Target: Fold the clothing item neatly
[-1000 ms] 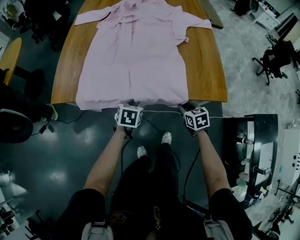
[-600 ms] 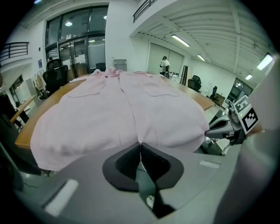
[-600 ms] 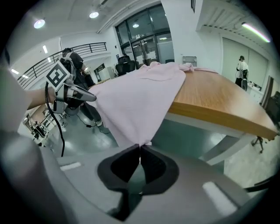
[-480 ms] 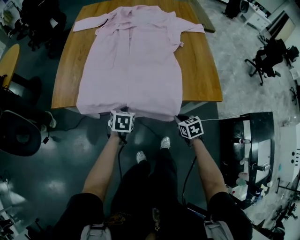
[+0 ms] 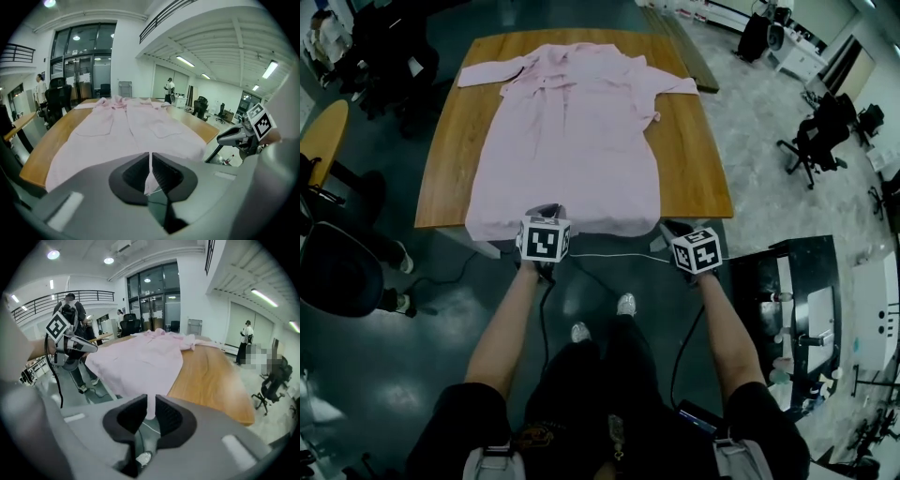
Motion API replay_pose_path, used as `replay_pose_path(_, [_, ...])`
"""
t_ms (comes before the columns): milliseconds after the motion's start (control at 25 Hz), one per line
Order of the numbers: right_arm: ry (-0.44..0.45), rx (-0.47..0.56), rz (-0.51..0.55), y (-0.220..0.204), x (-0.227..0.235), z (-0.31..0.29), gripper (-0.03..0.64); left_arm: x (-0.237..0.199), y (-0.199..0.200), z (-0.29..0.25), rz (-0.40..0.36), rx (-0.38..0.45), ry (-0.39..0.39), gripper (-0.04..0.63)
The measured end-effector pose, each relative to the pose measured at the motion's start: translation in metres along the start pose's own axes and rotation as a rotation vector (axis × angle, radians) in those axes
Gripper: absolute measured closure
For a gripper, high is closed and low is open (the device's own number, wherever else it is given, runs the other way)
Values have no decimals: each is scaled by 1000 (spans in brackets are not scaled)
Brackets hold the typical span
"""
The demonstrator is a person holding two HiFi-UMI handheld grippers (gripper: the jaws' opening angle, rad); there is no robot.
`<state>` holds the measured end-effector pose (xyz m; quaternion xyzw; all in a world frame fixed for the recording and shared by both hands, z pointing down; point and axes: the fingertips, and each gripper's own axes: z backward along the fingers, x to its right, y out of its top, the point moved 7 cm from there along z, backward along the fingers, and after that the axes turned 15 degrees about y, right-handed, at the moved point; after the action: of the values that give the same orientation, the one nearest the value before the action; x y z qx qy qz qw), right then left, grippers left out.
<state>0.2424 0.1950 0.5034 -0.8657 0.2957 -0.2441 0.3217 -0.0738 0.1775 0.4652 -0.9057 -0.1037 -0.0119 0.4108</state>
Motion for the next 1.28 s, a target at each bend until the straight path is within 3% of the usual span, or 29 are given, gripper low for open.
replay_pose_path(200, [-6, 134, 109, 80, 0, 13, 575, -4, 58, 6, -25, 116, -18, 584])
replay_pose_path(400, [25, 241, 201, 146, 11, 6, 588, -4, 110, -7, -38, 177, -28, 588])
replay_pose_path(640, [83, 355, 270, 227, 51, -13, 614, -18, 186, -40, -98, 224, 39, 588])
replay_pose_path(880, [161, 380, 318, 290, 85, -42, 614, -33, 245, -69, -124, 236, 101, 588])
replay_pose_path(1280, [156, 414, 420, 413, 107, -77, 614, -83, 334, -126, -208, 291, 144, 588])
